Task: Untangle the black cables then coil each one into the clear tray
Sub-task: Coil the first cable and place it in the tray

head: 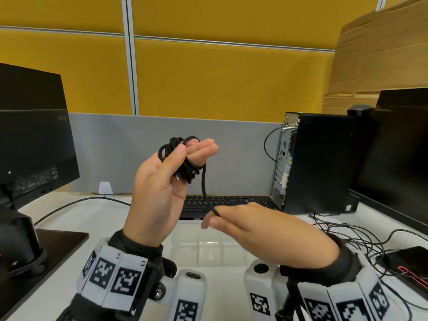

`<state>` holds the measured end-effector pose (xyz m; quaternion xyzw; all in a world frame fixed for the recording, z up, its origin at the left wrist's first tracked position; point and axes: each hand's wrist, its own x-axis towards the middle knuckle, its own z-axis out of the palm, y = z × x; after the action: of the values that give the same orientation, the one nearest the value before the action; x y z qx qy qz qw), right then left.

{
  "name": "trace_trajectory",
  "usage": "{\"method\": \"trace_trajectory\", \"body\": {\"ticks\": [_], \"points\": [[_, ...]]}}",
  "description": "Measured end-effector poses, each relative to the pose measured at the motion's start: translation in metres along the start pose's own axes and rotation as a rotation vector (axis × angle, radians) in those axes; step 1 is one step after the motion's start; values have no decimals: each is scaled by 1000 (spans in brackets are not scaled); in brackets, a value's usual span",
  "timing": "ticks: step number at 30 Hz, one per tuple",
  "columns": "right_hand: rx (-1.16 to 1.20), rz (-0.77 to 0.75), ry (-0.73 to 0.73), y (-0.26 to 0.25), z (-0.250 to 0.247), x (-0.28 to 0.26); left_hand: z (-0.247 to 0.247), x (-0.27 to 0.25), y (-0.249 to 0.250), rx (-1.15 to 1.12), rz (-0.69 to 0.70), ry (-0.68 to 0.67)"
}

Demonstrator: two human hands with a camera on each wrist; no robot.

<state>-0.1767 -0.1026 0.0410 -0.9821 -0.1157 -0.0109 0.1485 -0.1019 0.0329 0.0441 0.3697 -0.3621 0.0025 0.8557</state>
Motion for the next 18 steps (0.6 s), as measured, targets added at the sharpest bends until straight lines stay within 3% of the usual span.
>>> {"method": "trace_trajectory", "body": {"ticks": [4,6,8,12,18], "points": [[72,-45,-26,-5,1,5,1,-5,3,-6,-82,-33],[181,-70,130,3,-7,3,-1,-3,9,89,-54,-20],[222,-106,388,14,-15,0,-7,-1,11,197,-41,-33],[244,-209,810,16,-16,1,-10,-1,3,381,-121,-159],[207,-298,1064,14,-15,3,-7,-9,4,435,-231,-437]]}}
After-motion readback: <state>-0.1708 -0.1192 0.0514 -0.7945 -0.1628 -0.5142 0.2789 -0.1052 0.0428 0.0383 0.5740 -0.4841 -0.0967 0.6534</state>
